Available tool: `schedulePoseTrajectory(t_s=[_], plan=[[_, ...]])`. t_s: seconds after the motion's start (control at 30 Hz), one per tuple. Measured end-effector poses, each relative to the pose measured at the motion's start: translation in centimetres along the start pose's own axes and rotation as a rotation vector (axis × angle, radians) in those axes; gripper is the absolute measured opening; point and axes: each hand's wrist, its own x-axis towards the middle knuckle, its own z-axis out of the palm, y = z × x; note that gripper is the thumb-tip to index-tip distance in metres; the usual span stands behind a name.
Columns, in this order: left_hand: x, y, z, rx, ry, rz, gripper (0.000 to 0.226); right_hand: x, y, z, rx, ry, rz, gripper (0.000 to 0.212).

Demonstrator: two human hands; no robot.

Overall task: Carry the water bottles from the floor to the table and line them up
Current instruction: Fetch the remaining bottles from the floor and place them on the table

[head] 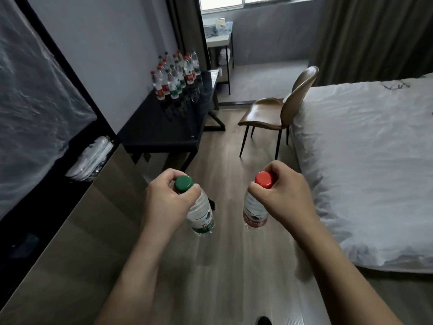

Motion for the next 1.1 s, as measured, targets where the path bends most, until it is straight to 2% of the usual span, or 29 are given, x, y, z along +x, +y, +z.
schedulePoseTrajectory(t_s=[0.27, 0.47, 0.83, 1.1], plan=[[9.2, 0.1, 5.0, 0.005, 0.047, -0.014, 0.016, 11.2, 3.8, 2.2, 0.019, -0.012, 0.04, 0.025], [17.6, -2.1, 9.5, 0.058, -0.019, -0.057, 0.015, 20.1, 6.0, 6.1, -0.021, -0.026, 0.037, 0.025], [37.0, -3.1, 17.1, -0.003, -0.033, -0.042, 0.019, 38.5, 6.6, 12.1, -0.042, -0.005, 0.006, 0.023], [46.7, -4.2, 23.3, -0.013, -0.065, -0.109, 0.013, 49.0, 10.6, 15.3, -0.039, -0.068, 0.067, 0.024]])
